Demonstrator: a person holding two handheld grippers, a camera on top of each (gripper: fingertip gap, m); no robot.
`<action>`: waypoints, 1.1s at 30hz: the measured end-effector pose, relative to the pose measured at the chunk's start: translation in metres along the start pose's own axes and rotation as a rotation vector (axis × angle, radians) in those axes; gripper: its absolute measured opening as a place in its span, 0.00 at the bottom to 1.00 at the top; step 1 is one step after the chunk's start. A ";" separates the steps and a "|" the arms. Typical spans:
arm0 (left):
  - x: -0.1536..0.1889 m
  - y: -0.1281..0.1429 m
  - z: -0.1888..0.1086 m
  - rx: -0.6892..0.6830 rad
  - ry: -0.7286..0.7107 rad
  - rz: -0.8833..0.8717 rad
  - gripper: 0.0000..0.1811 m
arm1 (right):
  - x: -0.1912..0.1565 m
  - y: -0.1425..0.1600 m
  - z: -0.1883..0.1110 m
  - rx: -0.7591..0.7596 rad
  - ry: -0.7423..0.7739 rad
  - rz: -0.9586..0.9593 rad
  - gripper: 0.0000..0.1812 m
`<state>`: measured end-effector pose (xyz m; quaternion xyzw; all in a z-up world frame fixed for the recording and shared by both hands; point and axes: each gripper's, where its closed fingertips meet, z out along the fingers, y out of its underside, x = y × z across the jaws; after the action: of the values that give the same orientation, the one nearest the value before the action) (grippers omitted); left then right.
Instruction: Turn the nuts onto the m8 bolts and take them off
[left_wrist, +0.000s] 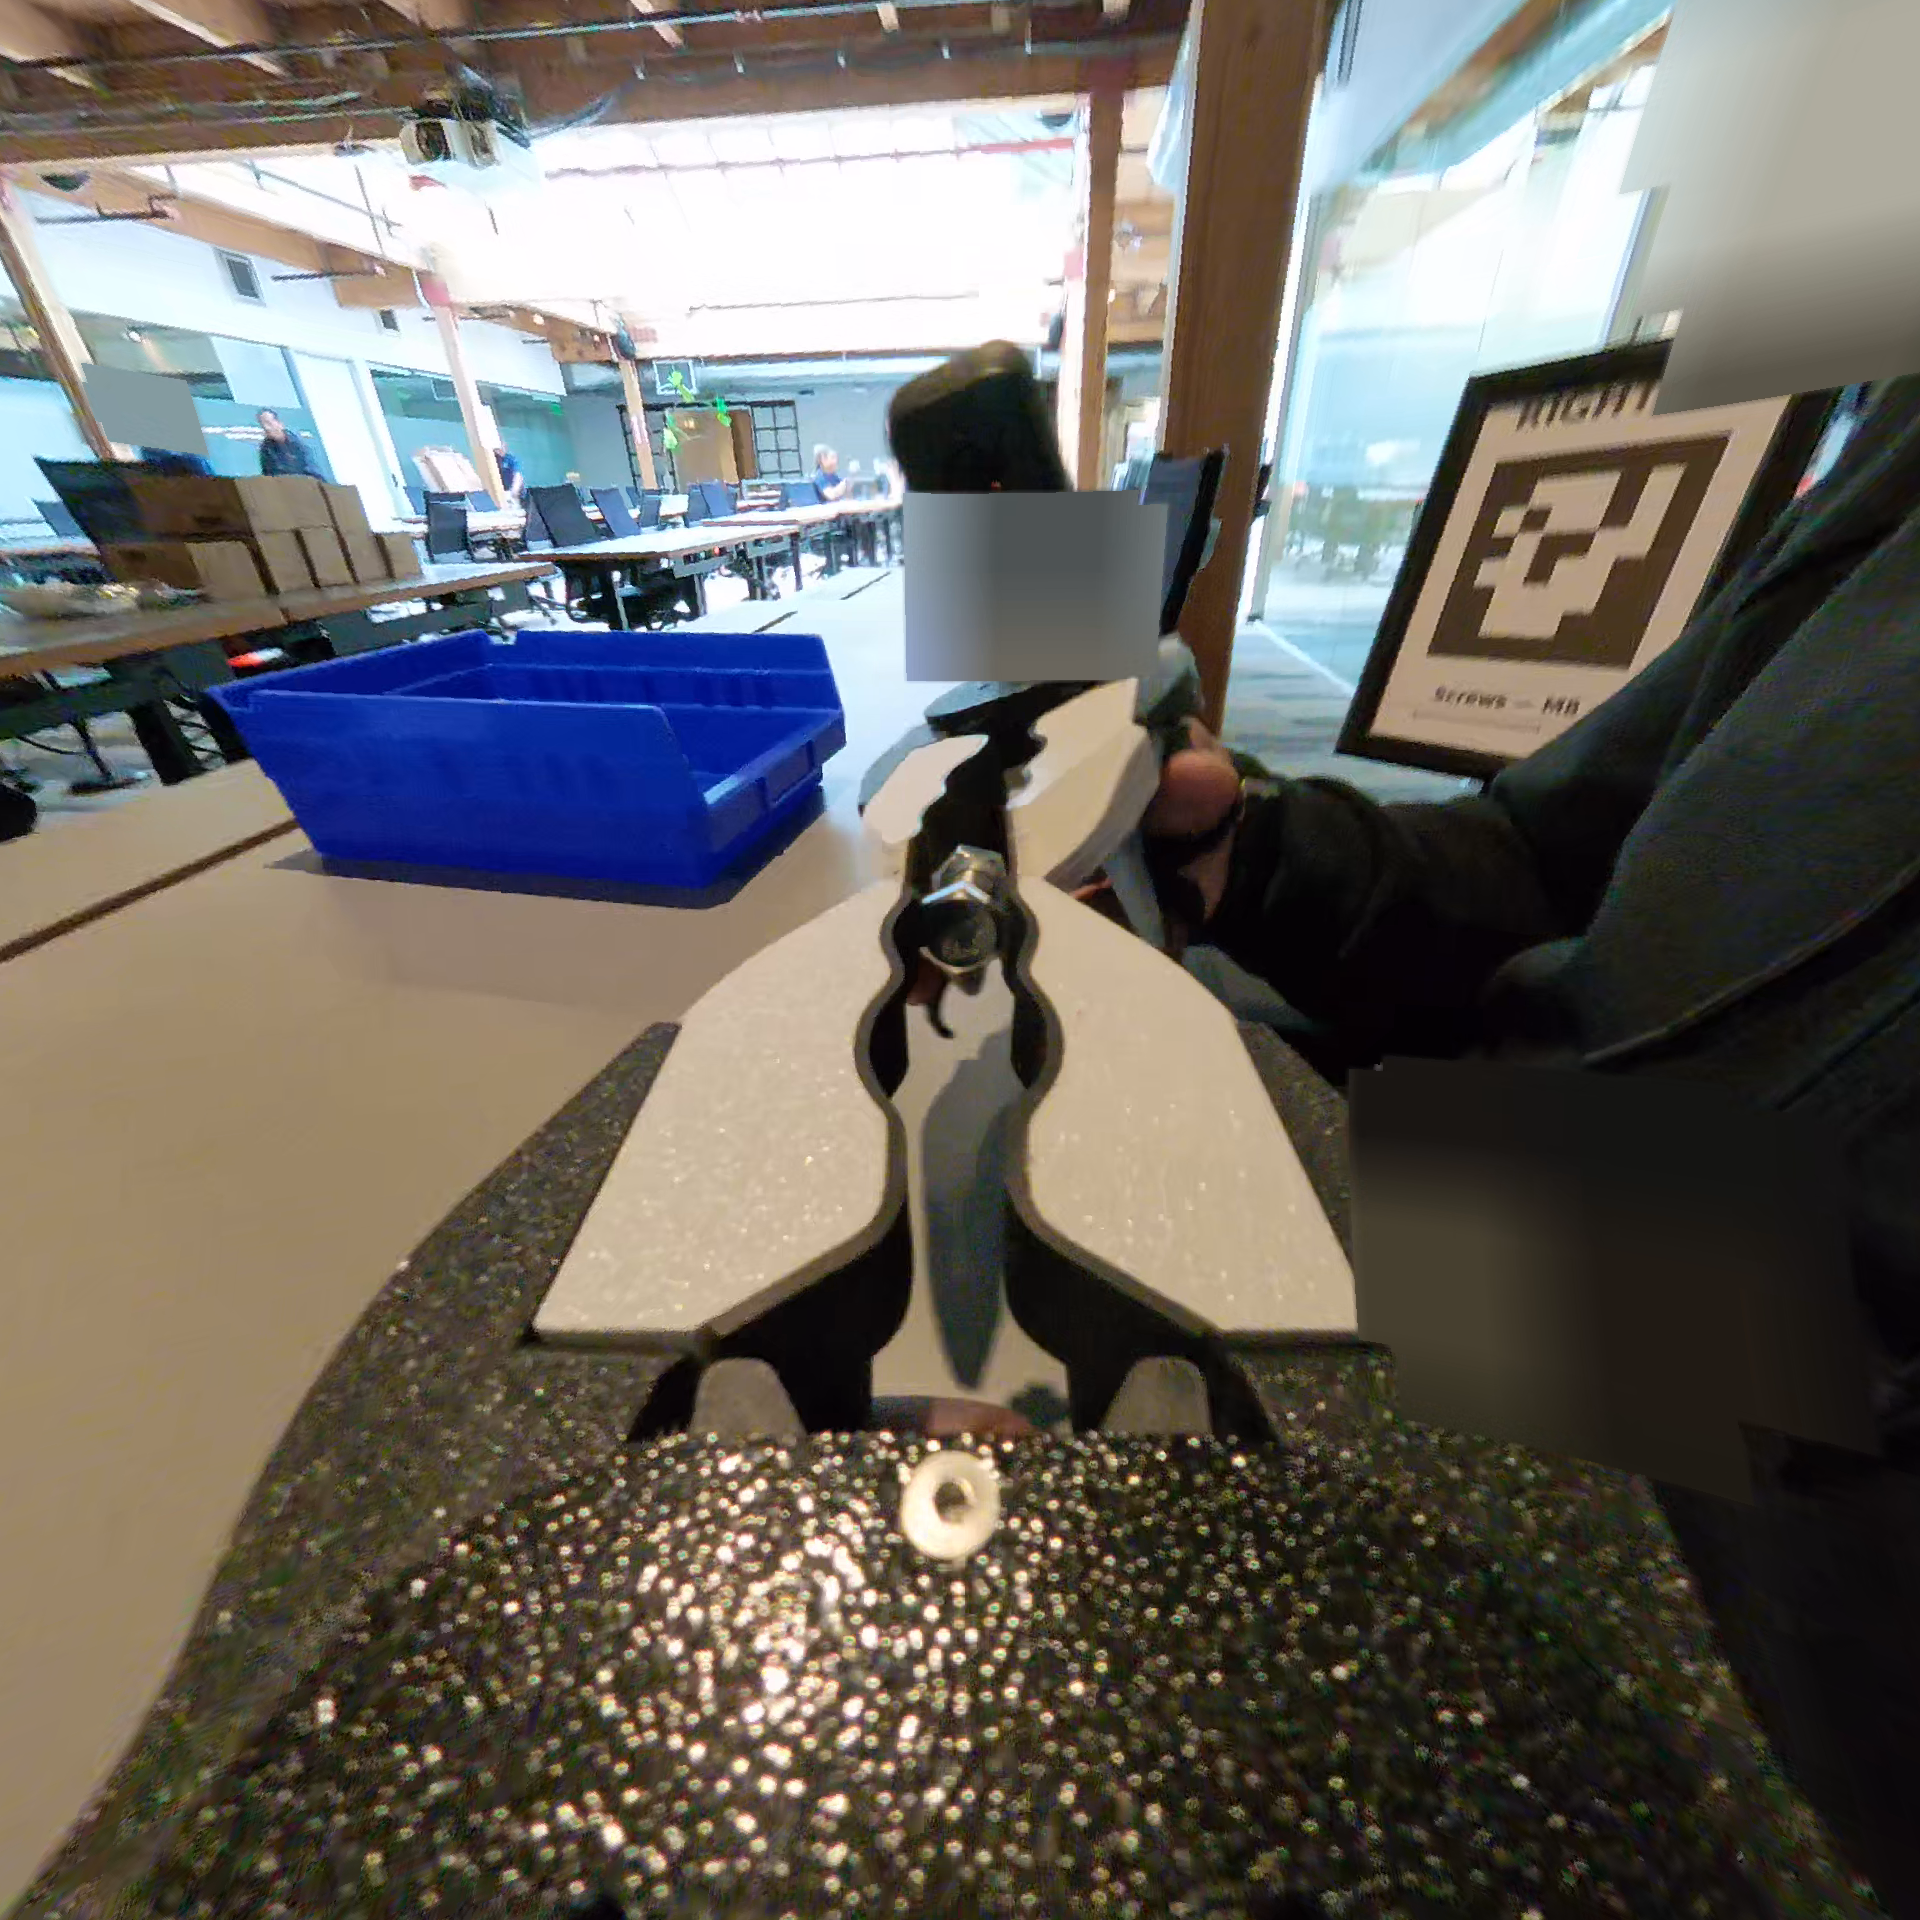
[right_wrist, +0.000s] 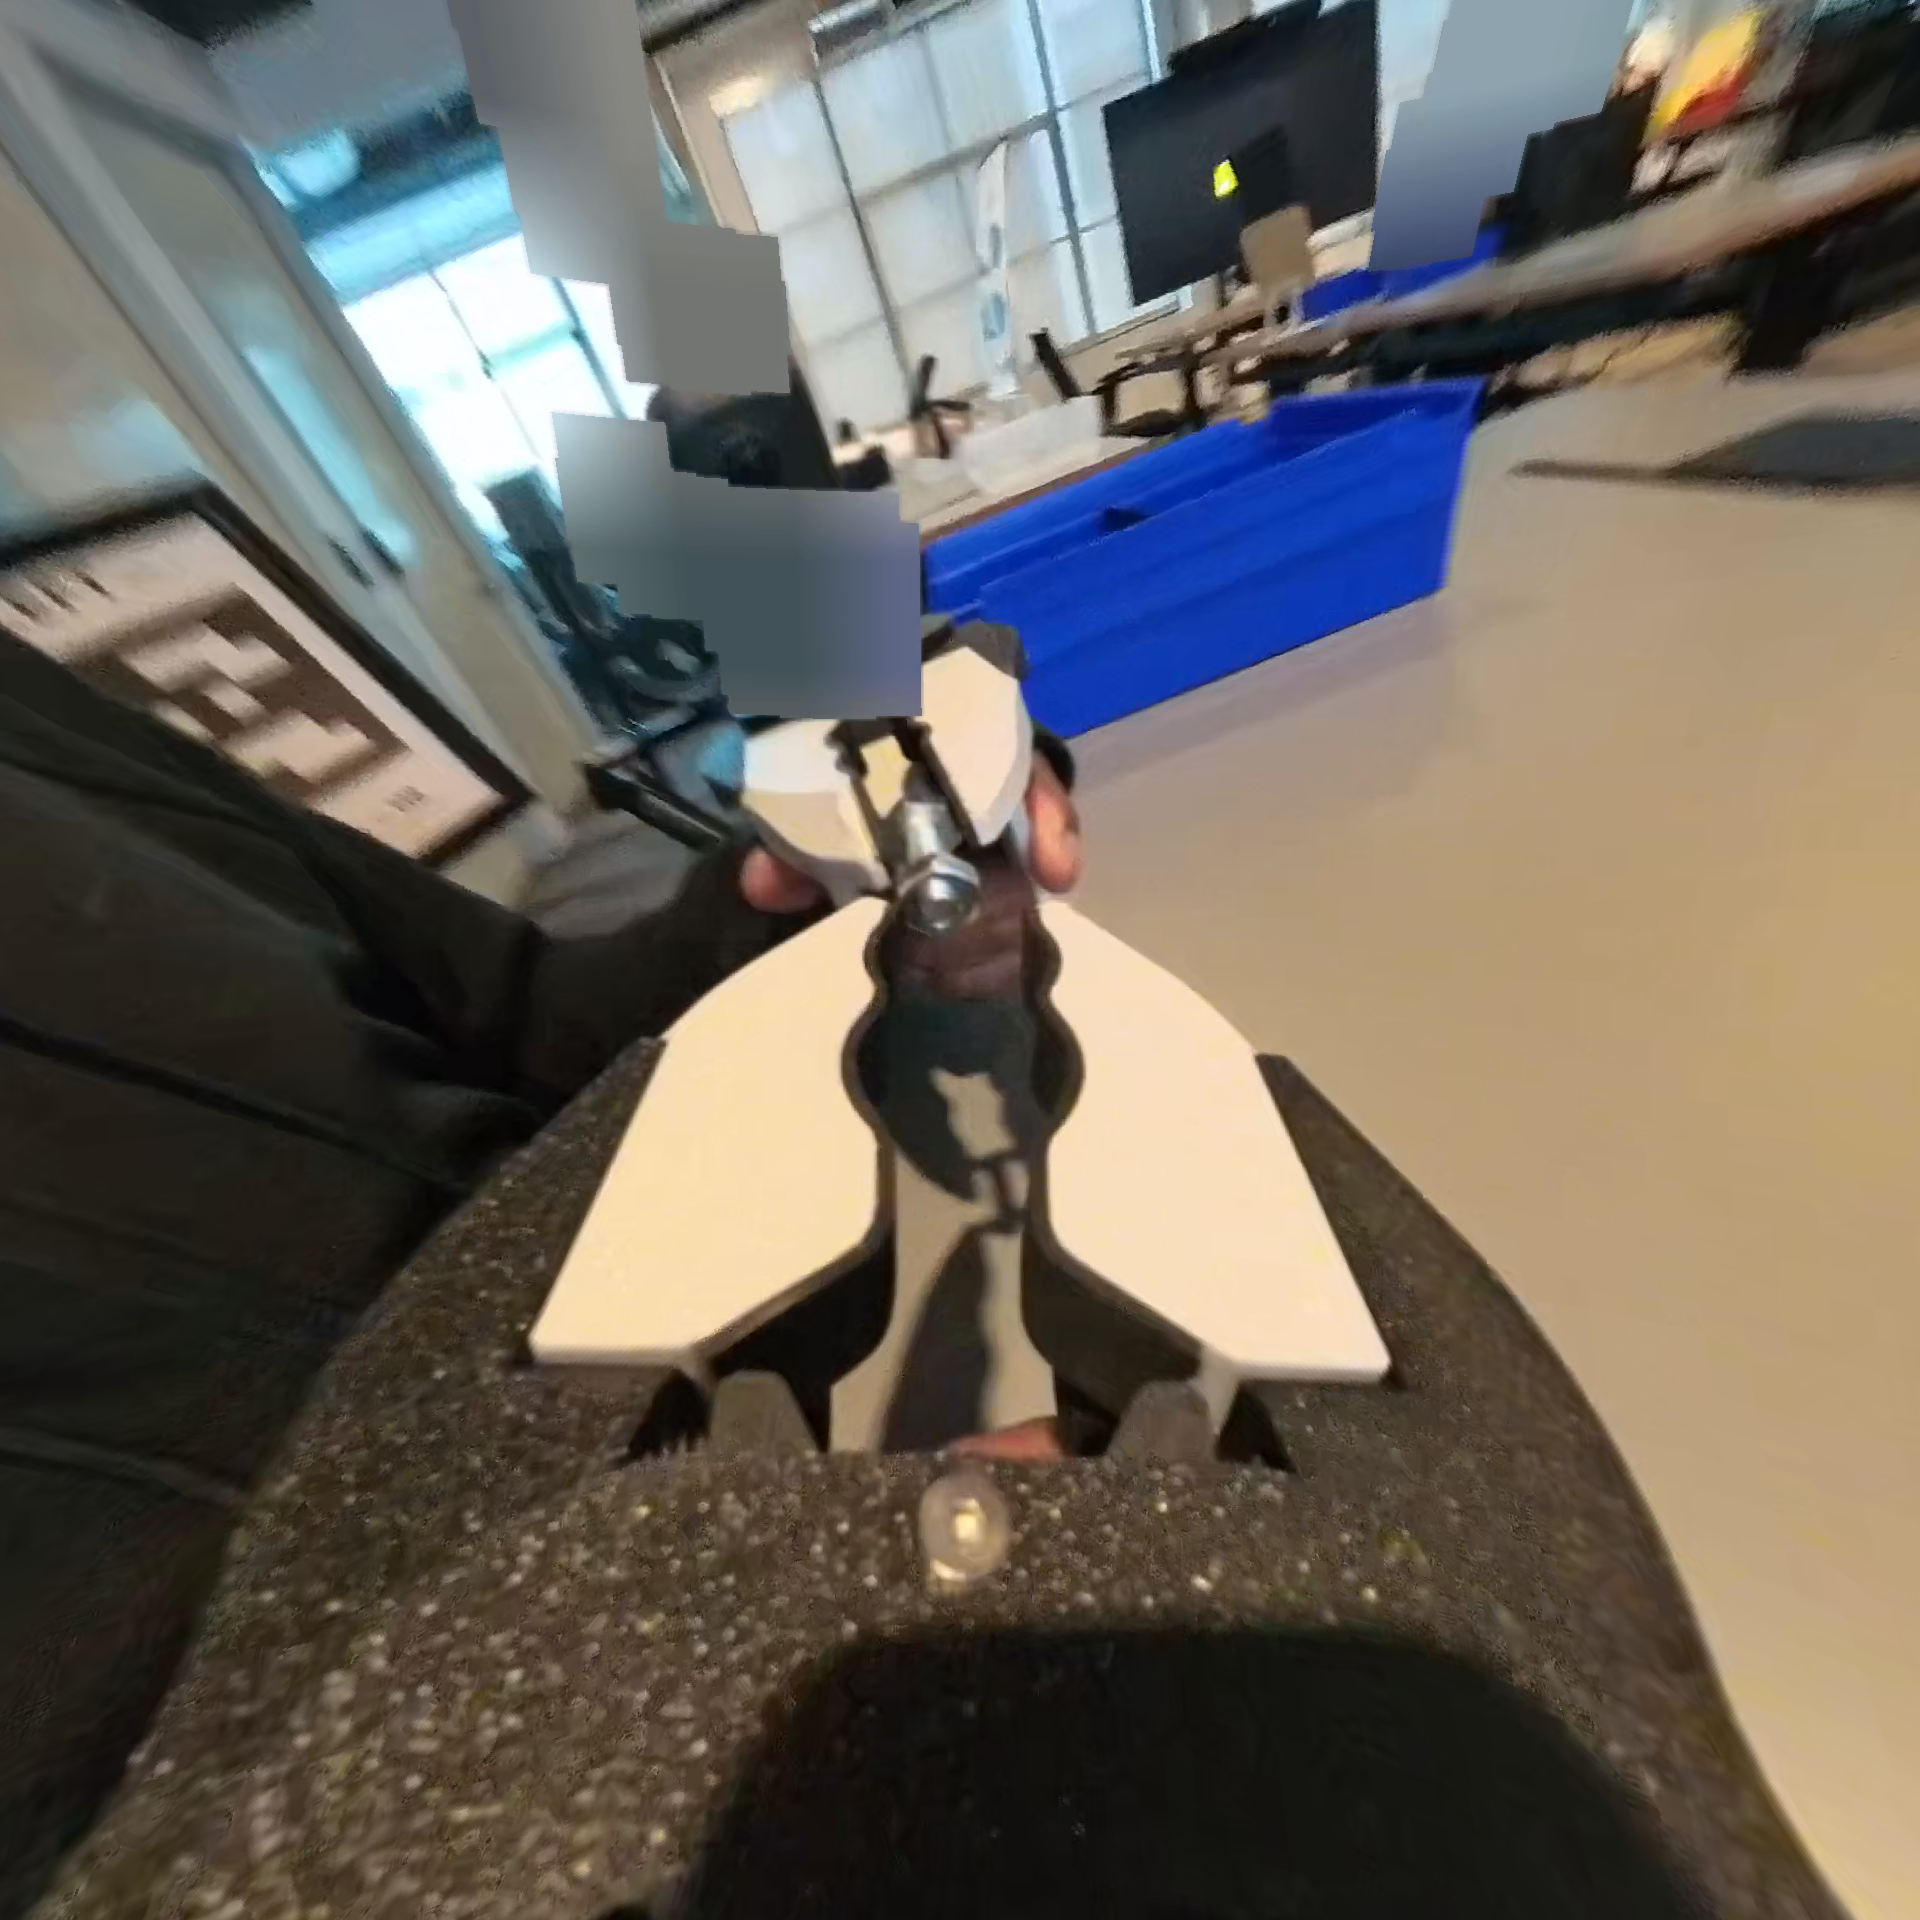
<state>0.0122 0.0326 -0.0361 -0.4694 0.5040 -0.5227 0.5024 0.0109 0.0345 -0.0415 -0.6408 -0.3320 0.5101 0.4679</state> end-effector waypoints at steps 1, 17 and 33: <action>-0.001 -0.002 -0.002 0.016 0.009 -0.034 0.08 | 0.003 0.000 -0.001 -0.008 0.045 -0.102 0.15; 0.007 0.007 -0.003 -0.005 0.171 -0.328 0.08 | -0.009 0.001 -0.002 -0.049 0.225 -0.869 0.13; 0.003 0.001 -0.004 0.023 0.096 -0.189 0.08 | -0.005 -0.002 0.002 0.009 0.082 -0.338 0.16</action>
<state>0.0083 0.0301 -0.0373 -0.4832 0.4749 -0.5955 0.4316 0.0077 0.0308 -0.0380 -0.5940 -0.4133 0.3993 0.5629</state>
